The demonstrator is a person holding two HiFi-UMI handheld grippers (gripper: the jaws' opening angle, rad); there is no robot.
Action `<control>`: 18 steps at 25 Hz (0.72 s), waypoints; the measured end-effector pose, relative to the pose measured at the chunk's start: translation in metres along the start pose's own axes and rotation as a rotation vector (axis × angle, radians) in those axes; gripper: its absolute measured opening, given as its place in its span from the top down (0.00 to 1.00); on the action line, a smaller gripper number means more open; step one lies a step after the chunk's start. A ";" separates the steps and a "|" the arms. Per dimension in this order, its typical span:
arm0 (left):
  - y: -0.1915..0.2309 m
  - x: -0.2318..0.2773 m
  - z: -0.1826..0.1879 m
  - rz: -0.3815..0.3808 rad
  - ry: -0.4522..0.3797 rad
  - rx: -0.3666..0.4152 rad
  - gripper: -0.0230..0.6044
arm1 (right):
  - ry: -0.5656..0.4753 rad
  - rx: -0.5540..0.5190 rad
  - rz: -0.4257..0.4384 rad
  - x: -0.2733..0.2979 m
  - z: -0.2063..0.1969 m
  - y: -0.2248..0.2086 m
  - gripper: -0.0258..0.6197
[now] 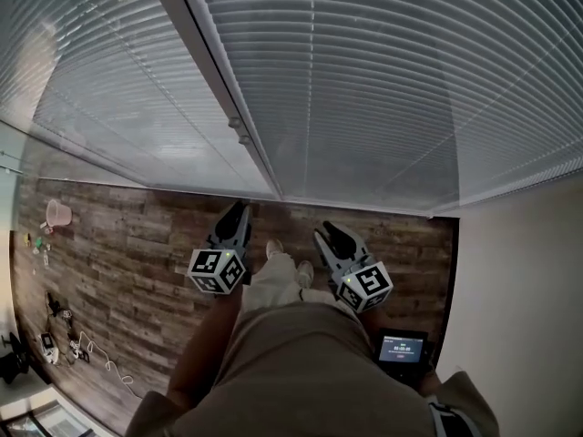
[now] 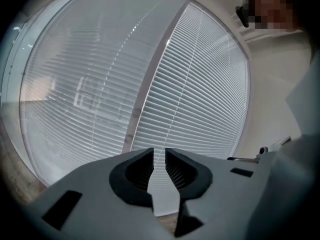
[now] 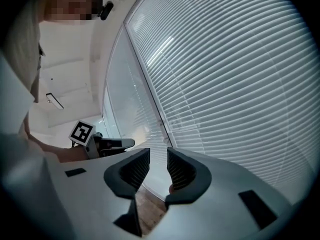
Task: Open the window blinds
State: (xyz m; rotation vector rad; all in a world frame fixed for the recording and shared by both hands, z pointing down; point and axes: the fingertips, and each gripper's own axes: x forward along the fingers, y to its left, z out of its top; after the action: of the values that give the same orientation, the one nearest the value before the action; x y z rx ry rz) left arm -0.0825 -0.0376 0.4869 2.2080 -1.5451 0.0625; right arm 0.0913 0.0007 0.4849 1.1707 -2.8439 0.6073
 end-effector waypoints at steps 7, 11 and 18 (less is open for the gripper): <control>0.014 0.030 0.025 0.041 -0.012 0.057 0.80 | 0.006 0.051 -0.039 -0.009 -0.012 -0.019 0.79; 0.030 0.052 0.050 0.075 -0.041 0.090 0.80 | 0.005 0.065 -0.042 -0.001 -0.014 -0.026 0.79; 0.063 0.105 0.064 0.129 -0.035 0.114 0.77 | 0.008 0.027 -0.021 0.038 -0.004 -0.037 0.79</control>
State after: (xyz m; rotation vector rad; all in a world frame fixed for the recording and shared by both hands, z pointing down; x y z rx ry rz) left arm -0.1139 -0.1718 0.4798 2.2034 -1.7419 0.1564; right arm 0.0883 -0.0475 0.5077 1.1979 -2.8222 0.6502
